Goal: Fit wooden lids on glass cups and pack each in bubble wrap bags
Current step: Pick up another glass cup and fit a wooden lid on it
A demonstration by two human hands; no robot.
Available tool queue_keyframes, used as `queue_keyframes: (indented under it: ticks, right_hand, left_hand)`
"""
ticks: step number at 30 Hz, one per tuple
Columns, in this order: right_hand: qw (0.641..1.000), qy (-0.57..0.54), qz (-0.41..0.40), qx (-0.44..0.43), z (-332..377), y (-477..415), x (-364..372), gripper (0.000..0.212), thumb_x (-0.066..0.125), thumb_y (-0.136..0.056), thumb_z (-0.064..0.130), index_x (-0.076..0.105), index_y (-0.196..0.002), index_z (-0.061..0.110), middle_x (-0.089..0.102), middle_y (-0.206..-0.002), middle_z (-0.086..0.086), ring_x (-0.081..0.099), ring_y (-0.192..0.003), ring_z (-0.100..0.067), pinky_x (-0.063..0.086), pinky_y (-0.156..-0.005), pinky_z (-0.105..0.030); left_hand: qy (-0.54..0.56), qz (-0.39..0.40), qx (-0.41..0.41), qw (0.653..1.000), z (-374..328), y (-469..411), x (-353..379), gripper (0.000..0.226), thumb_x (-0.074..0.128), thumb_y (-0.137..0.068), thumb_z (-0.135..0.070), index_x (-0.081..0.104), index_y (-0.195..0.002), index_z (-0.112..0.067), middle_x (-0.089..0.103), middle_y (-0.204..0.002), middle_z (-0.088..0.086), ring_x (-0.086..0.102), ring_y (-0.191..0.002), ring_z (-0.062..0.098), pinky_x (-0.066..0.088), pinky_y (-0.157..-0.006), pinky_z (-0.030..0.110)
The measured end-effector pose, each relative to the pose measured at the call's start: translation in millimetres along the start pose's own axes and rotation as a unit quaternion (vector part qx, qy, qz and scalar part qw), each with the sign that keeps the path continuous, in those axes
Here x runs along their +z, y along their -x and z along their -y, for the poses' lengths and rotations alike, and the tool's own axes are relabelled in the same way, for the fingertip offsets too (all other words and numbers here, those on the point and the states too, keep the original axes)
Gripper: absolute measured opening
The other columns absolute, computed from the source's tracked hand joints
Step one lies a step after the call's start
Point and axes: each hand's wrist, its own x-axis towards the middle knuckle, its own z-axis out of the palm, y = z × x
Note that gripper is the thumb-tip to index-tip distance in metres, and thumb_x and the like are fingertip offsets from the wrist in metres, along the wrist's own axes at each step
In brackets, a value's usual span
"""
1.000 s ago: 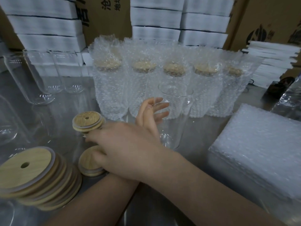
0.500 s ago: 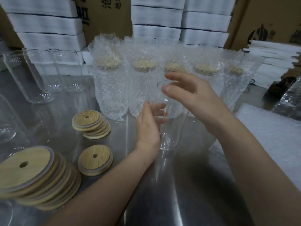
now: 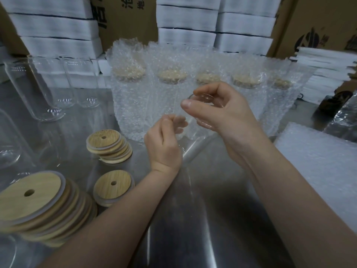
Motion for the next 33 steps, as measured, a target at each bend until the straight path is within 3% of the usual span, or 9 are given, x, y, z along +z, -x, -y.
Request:
queue_keyframes:
  ticks: [4, 7, 10, 16, 20, 23, 25, 29, 33]
  right_hand:
    - [0.997, -0.047, -0.047, 0.035, -2, 0, 0, 0.019, 0.081, -0.077, 0.024, 0.064, -0.08, 0.02, 0.072, -0.087, -0.001, 0.071, -0.084, -0.012, 0.054, -0.088, -0.041]
    - [0.991, -0.097, -0.071, 0.062, -6, -1, -2, 0.013, 0.074, -0.084, 0.022, 0.063, -0.078, 0.019, 0.075, -0.087, -0.003, 0.07, -0.082, -0.014, 0.052, -0.086, -0.04]
    - [0.979, -0.175, -0.073, 0.078, -10, -4, -5, 0.006, 0.065, -0.092, 0.016, 0.06, -0.094, 0.019, 0.077, -0.09, -0.003, 0.072, -0.082, -0.016, 0.051, -0.085, -0.035]
    - [0.944, -0.312, 0.025, 0.103, -20, -12, -14, 0.017, 0.047, -0.1, 0.011, 0.055, -0.115, 0.015, 0.075, -0.106, -0.009, 0.071, -0.102, -0.022, 0.048, -0.1, -0.033]
    - [0.918, -0.372, 0.114, 0.075, -24, -14, -16, 0.032, 0.044, -0.091, 0.006, 0.054, -0.121, 0.009, 0.068, -0.121, -0.016, 0.061, -0.122, -0.027, 0.052, -0.088, -0.024]
    - [0.921, -0.353, 0.159, 0.039, -27, -12, -19, 0.045, 0.043, -0.089, 0.007, 0.047, -0.133, 0.004, 0.059, -0.132, -0.015, 0.052, -0.131, -0.025, 0.041, -0.11, -0.029]
    - [0.926, -0.332, 0.179, 0.024, -28, -11, -21, 0.053, 0.046, -0.088, 0.007, 0.04, -0.141, 0.0, 0.055, -0.137, -0.014, 0.048, -0.134, -0.023, 0.034, -0.116, -0.03]
    - [0.943, -0.268, 0.195, 0.014, -26, -9, -24, 0.082, 0.07, -0.07, 0.017, 0.038, -0.145, 0.007, 0.054, -0.141, -0.007, 0.046, -0.137, -0.017, 0.034, -0.115, -0.029]
    - [0.976, -0.151, 0.153, -0.028, -24, -8, -22, 0.082, 0.081, -0.068, 0.007, 0.044, -0.141, 0.018, 0.062, -0.133, -0.001, 0.054, -0.13, -0.018, 0.043, -0.108, -0.031]
  left_hand:
    - [-0.08, 0.016, 0.064, 0.995, 1, 0, -2, 0.05, 0.03, -0.091, -0.034, 0.069, -0.089, -0.003, 0.067, -0.078, -0.008, 0.065, -0.078, 0.007, 0.051, -0.073, 0.029]
    - [-0.097, 0.025, 0.077, 0.992, 1, -1, -3, 0.051, 0.028, -0.089, -0.035, 0.069, -0.092, -0.004, 0.065, -0.079, -0.009, 0.065, -0.08, 0.009, 0.052, -0.074, 0.032]
    - [-0.097, 0.023, 0.084, 0.991, 1, -1, -3, 0.052, 0.027, -0.087, -0.036, 0.069, -0.091, -0.004, 0.066, -0.08, -0.006, 0.066, -0.08, 0.01, 0.052, -0.074, 0.033]
    - [-0.078, -0.001, 0.067, 0.995, 4, -5, -5, 0.043, 0.033, -0.091, -0.028, 0.068, -0.087, -0.004, 0.066, -0.078, -0.01, 0.064, -0.076, 0.007, 0.051, -0.071, 0.031]
    - [-0.016, -0.034, 0.017, 0.999, 5, -7, -3, 0.037, 0.033, -0.091, -0.014, 0.068, -0.083, -0.005, 0.07, -0.077, -0.005, 0.066, -0.077, 0.006, 0.049, -0.072, 0.018]
    - [0.029, -0.044, -0.023, 0.998, 4, -7, -3, 0.035, 0.034, -0.089, -0.018, 0.067, -0.077, -0.013, 0.071, -0.076, 0.002, 0.069, -0.079, 0.021, 0.053, -0.073, 0.025]
    - [0.036, -0.043, -0.037, 0.998, 4, -7, -3, 0.035, 0.035, -0.089, -0.02, 0.066, -0.074, -0.017, 0.072, -0.073, 0.002, 0.07, -0.078, 0.026, 0.055, -0.073, 0.032]
    - [0.059, -0.045, -0.067, 0.995, 3, -7, -2, 0.038, 0.033, -0.086, -0.024, 0.067, -0.073, -0.014, 0.072, -0.067, 0.001, 0.071, -0.074, 0.026, 0.054, -0.068, 0.032]
    - [0.055, -0.048, -0.071, 0.995, 2, -7, -2, 0.039, 0.033, -0.085, -0.025, 0.068, -0.073, -0.012, 0.072, -0.069, 0.004, 0.071, -0.076, 0.028, 0.057, -0.071, 0.039]
